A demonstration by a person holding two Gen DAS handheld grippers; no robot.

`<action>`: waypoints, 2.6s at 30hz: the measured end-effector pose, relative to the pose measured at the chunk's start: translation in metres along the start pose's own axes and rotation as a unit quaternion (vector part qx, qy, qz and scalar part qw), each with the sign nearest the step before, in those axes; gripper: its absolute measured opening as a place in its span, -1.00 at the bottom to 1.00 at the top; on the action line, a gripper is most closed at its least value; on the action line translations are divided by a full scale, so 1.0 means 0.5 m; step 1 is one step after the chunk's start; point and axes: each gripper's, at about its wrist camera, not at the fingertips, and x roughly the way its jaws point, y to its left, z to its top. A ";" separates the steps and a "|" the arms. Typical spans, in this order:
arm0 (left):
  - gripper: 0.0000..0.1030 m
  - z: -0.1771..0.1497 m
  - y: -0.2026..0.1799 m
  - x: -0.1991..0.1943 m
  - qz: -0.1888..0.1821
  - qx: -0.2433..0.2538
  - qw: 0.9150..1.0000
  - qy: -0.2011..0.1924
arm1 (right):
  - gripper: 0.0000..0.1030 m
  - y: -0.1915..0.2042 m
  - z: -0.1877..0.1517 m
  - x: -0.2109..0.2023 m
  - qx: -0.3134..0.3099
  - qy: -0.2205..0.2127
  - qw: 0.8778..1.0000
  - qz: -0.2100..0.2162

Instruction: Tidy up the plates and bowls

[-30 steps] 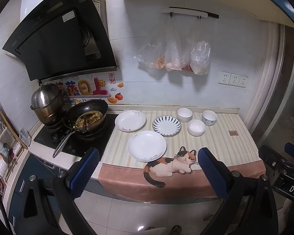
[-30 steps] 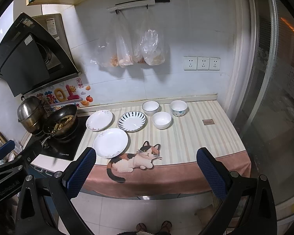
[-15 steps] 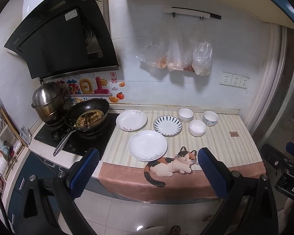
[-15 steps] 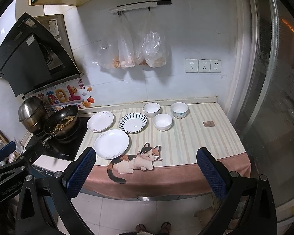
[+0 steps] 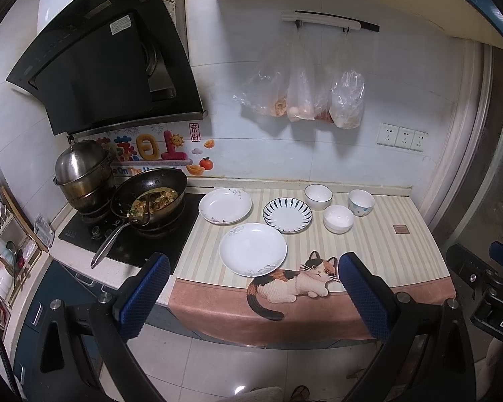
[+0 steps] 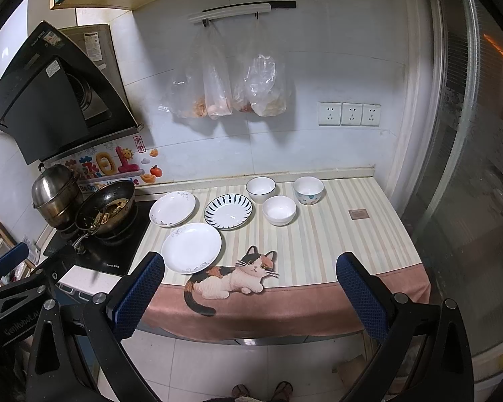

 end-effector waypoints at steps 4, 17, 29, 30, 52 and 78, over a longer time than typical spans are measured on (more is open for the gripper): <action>1.00 -0.001 -0.001 0.000 0.000 0.001 1.000 0.001 | 1.00 -0.001 -0.004 0.000 0.001 -0.001 1.000 0.000; 1.00 0.005 0.002 0.008 0.002 0.000 1.000 0.002 | 1.00 0.004 -0.002 0.003 0.001 -0.001 1.000 0.000; 1.00 0.008 0.006 0.015 0.003 0.000 1.000 0.002 | 1.00 0.007 -0.003 0.004 0.001 -0.001 1.000 -0.001; 1.00 0.007 0.006 0.014 0.002 0.000 1.000 0.002 | 1.00 0.008 -0.003 0.004 0.001 -0.001 1.000 -0.001; 1.00 0.006 0.109 0.404 -0.024 -0.010 0.997 0.079 | 1.00 0.040 -0.047 0.401 0.057 0.119 0.980 0.150; 0.02 -0.134 0.200 1.050 -0.049 -0.086 0.937 0.336 | -0.27 0.151 -0.159 1.272 -0.021 0.367 0.896 0.248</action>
